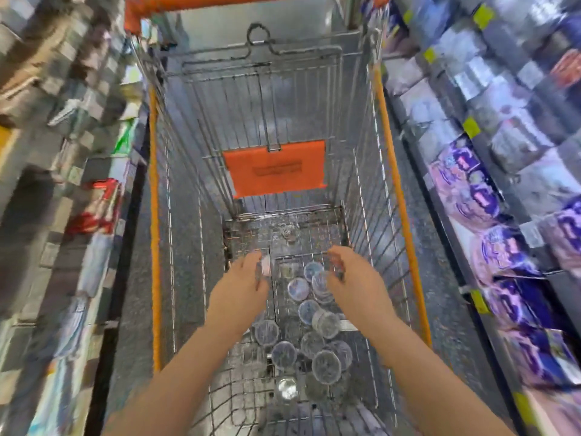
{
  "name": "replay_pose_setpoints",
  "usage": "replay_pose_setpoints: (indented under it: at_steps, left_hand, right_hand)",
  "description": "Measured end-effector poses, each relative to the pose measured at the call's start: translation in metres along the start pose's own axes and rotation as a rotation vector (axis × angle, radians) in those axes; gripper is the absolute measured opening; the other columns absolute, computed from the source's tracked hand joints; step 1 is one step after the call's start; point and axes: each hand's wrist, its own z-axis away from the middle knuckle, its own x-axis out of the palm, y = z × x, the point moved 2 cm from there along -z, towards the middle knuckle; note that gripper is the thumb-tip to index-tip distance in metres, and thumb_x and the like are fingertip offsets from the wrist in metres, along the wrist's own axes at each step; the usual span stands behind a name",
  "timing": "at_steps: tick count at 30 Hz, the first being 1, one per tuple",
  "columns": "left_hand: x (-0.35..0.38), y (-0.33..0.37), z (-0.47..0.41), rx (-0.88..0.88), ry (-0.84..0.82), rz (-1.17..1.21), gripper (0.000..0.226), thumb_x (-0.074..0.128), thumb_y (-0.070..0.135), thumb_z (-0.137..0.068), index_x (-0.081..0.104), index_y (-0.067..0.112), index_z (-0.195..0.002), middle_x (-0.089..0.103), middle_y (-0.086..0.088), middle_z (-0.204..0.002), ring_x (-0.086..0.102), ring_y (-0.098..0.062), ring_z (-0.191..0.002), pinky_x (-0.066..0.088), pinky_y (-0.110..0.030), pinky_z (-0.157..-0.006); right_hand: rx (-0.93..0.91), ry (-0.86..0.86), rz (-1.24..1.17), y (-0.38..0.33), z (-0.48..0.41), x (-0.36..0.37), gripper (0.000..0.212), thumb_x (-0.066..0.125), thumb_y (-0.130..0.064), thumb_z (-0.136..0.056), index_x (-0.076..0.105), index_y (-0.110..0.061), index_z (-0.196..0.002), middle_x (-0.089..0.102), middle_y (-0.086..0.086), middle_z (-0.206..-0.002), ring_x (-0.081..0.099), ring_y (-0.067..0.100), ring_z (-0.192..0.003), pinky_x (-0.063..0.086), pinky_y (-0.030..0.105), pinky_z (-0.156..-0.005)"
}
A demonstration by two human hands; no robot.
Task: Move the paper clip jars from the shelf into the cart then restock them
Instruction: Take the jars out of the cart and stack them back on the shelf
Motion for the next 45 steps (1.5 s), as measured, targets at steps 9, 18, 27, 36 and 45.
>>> replay_pose_setpoints:
  at_steps: [9, 18, 27, 36, 45]
  left_hand:
    - [0.103, -0.045, -0.038, -0.192, -0.178, 0.215, 0.073, 0.065, 0.02, -0.084, 0.021, 0.028, -0.142, 0.032, -0.005, -0.14, 0.057, -0.011, -0.086, 0.052, -0.024, -0.074]
    - [0.184, -0.043, -0.089, -0.282, -0.237, 0.251, 0.078, 0.06, 0.039, -0.086, 0.014, 0.028, -0.147, 0.012, -0.014, -0.15, 0.037, -0.03, -0.129, 0.034, -0.037, -0.104]
    - [0.235, -0.064, -0.116, -0.113, -0.321, 0.197, 0.057, 0.064, 0.05, -0.079, 0.051, 0.03, -0.131, 0.019, -0.012, -0.143, 0.041, -0.028, -0.125, 0.037, -0.031, -0.104]
    - [0.241, -0.048, -0.113, -0.182, -0.386, 0.307, 0.045, 0.064, 0.028, -0.086, 0.05, 0.037, -0.128, -0.02, -0.012, -0.154, 0.056, -0.026, -0.115, 0.033, -0.02, -0.097]
    - [0.233, -0.047, -0.105, -0.215, -0.272, 0.314, 0.04, 0.073, 0.019, -0.073, 0.056, 0.029, -0.107, -0.009, -0.014, -0.153, 0.051, -0.035, -0.116, 0.042, -0.033, -0.1]
  right_hand:
    - [0.245, -0.1, -0.001, 0.048, -0.038, 0.091, 0.034, 0.063, -0.021, -0.085, 0.052, -0.028, -0.117, 0.06, -0.007, -0.107, 0.057, 0.015, -0.096, 0.049, 0.038, -0.085]
    - [0.251, -0.14, 0.412, 0.093, -0.105, 0.149, 0.07, 0.057, -0.055, -0.083, 0.029, -0.029, -0.141, 0.033, -0.005, -0.145, 0.028, 0.021, -0.134, 0.023, 0.043, -0.107]
    - [0.386, -0.476, 0.414, 0.122, -0.178, 0.169, 0.075, 0.06, -0.045, -0.083, 0.017, -0.043, -0.144, 0.013, 0.002, -0.155, 0.047, 0.029, -0.125, 0.029, 0.05, -0.105]
    - [0.353, -0.65, 0.423, 0.127, -0.191, 0.192, 0.062, 0.065, -0.03, -0.08, 0.037, -0.035, -0.135, 0.04, 0.007, -0.124, 0.057, 0.027, -0.101, 0.05, 0.044, -0.09]
    - [0.323, -0.515, 0.306, 0.114, -0.174, 0.183, 0.048, 0.066, -0.022, -0.078, 0.047, -0.036, -0.12, 0.043, 0.001, -0.118, 0.059, 0.019, -0.086, 0.049, 0.046, -0.09]
